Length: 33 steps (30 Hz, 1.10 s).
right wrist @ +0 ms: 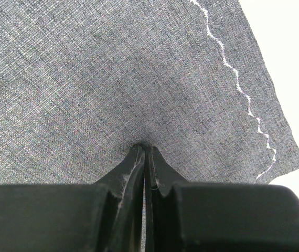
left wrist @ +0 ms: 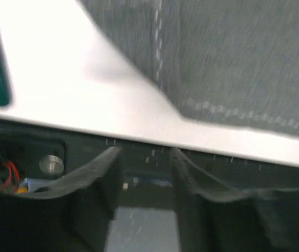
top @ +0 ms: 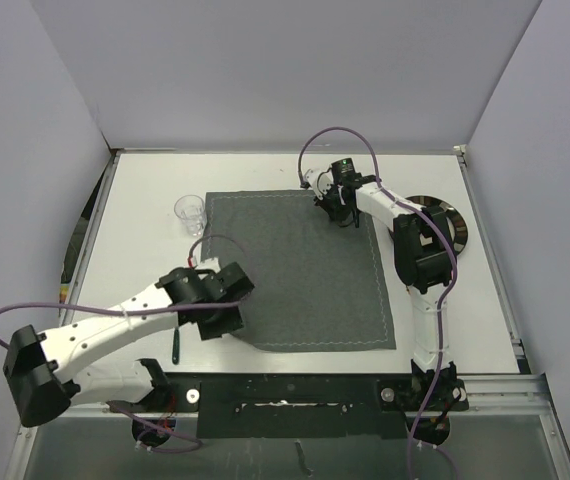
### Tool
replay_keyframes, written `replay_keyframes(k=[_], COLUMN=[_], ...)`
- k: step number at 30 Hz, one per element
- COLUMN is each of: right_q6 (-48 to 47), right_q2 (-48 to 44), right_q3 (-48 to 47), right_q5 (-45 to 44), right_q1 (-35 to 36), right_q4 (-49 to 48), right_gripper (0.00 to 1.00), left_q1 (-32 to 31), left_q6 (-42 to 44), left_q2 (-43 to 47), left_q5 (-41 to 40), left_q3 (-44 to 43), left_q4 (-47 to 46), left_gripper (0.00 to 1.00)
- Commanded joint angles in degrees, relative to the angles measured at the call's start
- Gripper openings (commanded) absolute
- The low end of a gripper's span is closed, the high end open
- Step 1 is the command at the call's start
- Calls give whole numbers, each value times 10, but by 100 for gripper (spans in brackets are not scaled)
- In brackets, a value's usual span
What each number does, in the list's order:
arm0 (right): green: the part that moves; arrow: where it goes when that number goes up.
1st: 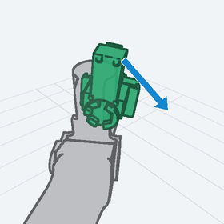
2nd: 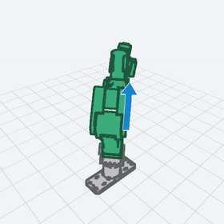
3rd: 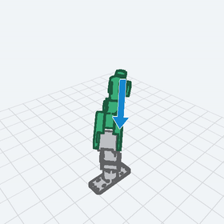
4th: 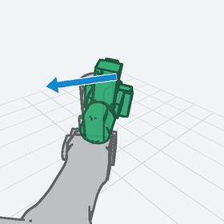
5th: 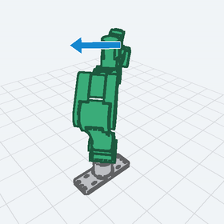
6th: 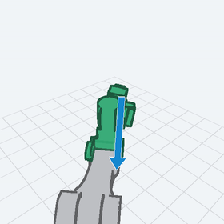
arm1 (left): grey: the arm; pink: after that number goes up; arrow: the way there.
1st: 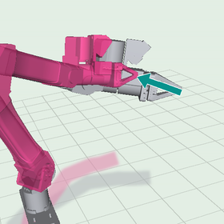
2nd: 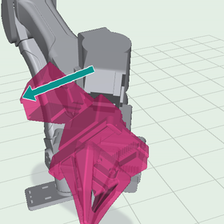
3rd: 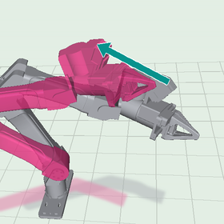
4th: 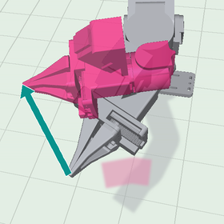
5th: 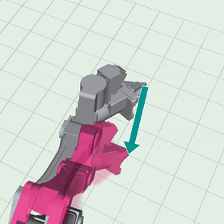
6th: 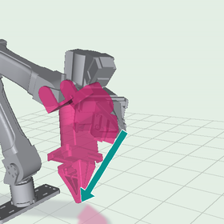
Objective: Set the dinner table for one person
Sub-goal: Flatten out the napkin at the center of the board.
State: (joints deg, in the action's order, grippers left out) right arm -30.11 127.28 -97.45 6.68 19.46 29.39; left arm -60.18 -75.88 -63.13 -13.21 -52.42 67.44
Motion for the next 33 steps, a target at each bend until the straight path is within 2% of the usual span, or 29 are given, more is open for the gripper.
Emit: replay_keyframes(k=[1, 2, 3, 4, 8, 10, 15, 20, 33], right_q6=[5, 3, 4, 3, 6, 7, 6, 8, 10], right_q2=[28, 27, 26, 25, 26, 27, 31, 32, 35], right_q3=[3, 5, 6, 6, 4, -1, -15, -9, -3], right_q5=[1, 2, 1, 2, 5, 7, 4, 8, 20], right_q1=[-5, -5, -5, -5, -5, -5, -5, -6, -8], right_q4=[13, 12, 11, 11, 7, 8, 13, 10, 12], right_gripper=[0, 0, 0, 0, 0, 0, 0, 0, 0], left_q1=[129, 162, 195, 231, 358, 398, 409, 390, 390], left_q6=[186, 218, 248, 286, 379, 398, 393, 386, 425], left_q2=[-50, -49, -44, -38, -20, -23, -82, -121, -128], left_q5=[-28, -12, 8, 32, 171, 253, 382, 383, 312], left_q3=[-49, -47, -40, -30, 24, 52, 99, 102, 110], left_q4=[-62, -92, -122, -147, -256, -313, -424, -443, -425], left_gripper=[48, 60, 92, 98, 98, 98, 97, 98, 98])
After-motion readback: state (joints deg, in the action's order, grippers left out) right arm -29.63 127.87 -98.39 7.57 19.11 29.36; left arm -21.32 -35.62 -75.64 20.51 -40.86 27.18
